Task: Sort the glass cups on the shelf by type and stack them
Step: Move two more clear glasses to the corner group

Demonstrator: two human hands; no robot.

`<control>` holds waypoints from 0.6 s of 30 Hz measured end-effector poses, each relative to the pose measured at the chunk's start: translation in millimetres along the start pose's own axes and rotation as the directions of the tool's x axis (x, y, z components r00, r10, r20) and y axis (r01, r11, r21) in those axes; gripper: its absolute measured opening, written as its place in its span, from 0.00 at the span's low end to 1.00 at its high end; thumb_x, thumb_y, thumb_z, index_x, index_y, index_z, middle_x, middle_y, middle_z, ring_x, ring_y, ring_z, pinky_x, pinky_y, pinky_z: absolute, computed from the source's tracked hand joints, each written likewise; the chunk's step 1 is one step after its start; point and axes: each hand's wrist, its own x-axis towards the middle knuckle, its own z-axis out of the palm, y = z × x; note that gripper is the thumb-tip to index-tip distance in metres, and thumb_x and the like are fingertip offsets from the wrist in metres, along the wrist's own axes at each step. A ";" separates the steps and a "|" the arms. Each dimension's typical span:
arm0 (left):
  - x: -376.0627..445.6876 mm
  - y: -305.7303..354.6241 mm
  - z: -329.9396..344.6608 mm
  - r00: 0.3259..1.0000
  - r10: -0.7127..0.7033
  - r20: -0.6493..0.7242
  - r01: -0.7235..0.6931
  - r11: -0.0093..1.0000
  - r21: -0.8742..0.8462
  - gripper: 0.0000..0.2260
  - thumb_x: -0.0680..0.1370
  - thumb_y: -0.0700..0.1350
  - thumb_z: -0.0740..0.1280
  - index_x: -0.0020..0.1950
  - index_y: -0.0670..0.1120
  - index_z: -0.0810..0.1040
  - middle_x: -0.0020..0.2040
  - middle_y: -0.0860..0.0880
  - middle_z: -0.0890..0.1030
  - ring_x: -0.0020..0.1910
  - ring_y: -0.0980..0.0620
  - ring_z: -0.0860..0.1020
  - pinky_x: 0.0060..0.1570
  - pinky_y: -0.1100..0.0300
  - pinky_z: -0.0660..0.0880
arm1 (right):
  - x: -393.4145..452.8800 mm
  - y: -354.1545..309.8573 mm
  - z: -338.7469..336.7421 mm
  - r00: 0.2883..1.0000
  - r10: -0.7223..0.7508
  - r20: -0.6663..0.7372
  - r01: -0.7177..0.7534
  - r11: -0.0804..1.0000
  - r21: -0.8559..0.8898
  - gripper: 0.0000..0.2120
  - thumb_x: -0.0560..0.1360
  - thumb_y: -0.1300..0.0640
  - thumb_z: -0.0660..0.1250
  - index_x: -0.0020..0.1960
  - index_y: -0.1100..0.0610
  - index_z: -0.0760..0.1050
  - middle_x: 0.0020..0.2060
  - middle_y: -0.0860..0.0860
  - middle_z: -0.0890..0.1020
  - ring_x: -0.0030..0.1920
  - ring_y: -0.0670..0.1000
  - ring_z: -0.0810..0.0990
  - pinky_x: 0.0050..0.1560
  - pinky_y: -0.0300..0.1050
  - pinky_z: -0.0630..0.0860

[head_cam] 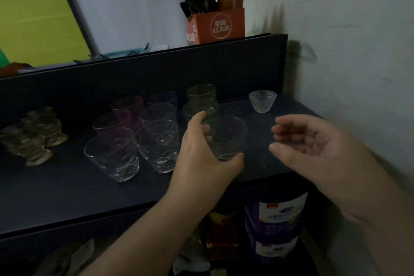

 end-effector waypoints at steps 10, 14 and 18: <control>3.2 -6.7 6.2 0.998 -0.024 -0.061 0.028 0.998 0.059 0.44 0.71 0.50 0.77 0.78 0.61 0.52 0.67 0.61 0.61 0.57 0.70 0.69 0.48 0.77 0.69 | 10.7 6.6 -0.2 0.997 -0.022 0.075 0.022 1.000 0.004 0.26 0.60 0.42 0.76 0.58 0.44 0.80 0.53 0.42 0.86 0.55 0.44 0.84 0.58 0.48 0.80; 5.7 -7.4 8.5 0.996 -0.001 -0.093 0.013 0.992 0.125 0.44 0.73 0.49 0.76 0.79 0.60 0.50 0.72 0.59 0.59 0.57 0.71 0.64 0.44 0.81 0.64 | 14.8 7.1 -6.5 0.997 -0.036 0.073 0.035 0.999 0.014 0.28 0.58 0.39 0.75 0.57 0.43 0.80 0.52 0.41 0.85 0.55 0.43 0.84 0.57 0.46 0.79; 1.6 -7.8 11.3 0.988 0.104 -0.119 -0.075 0.971 0.228 0.43 0.74 0.50 0.75 0.79 0.59 0.50 0.77 0.59 0.52 0.72 0.64 0.57 0.55 0.82 0.56 | 17.5 5.6 -10.1 0.995 -0.049 0.083 0.047 0.999 0.027 0.28 0.58 0.40 0.75 0.57 0.43 0.80 0.53 0.41 0.86 0.55 0.43 0.84 0.57 0.45 0.79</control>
